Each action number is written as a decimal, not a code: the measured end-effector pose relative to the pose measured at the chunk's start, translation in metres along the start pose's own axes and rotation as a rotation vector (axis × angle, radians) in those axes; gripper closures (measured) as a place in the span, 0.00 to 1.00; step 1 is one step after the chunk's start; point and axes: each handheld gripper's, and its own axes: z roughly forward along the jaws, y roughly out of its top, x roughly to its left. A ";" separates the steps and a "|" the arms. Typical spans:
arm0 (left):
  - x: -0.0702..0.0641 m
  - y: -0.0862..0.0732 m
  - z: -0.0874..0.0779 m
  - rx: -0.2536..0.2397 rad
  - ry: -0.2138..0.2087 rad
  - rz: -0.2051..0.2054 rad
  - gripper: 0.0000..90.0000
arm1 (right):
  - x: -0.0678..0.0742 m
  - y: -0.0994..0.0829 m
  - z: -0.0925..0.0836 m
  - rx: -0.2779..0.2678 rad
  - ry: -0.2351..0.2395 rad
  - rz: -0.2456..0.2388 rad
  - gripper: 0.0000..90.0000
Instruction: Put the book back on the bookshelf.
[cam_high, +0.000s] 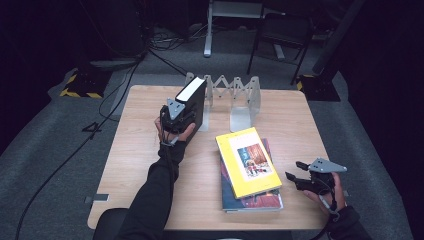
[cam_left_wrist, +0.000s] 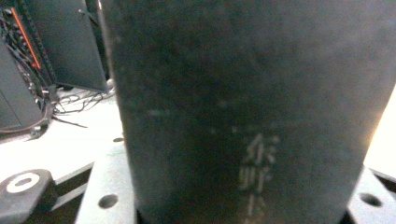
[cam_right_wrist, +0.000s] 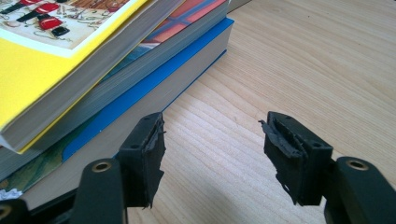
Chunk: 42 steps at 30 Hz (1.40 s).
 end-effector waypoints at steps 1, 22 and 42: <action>0.000 -0.001 -0.001 0.001 0.001 0.006 0.56 | 0.000 0.000 0.000 0.001 0.001 0.004 0.42; 0.003 -0.023 -0.013 0.144 -0.047 0.084 0.52 | 0.001 0.000 0.000 0.016 0.013 -0.009 0.45; -0.011 -0.030 0.007 0.125 0.052 -0.024 0.57 | 0.002 0.000 0.003 0.026 0.018 -0.009 0.44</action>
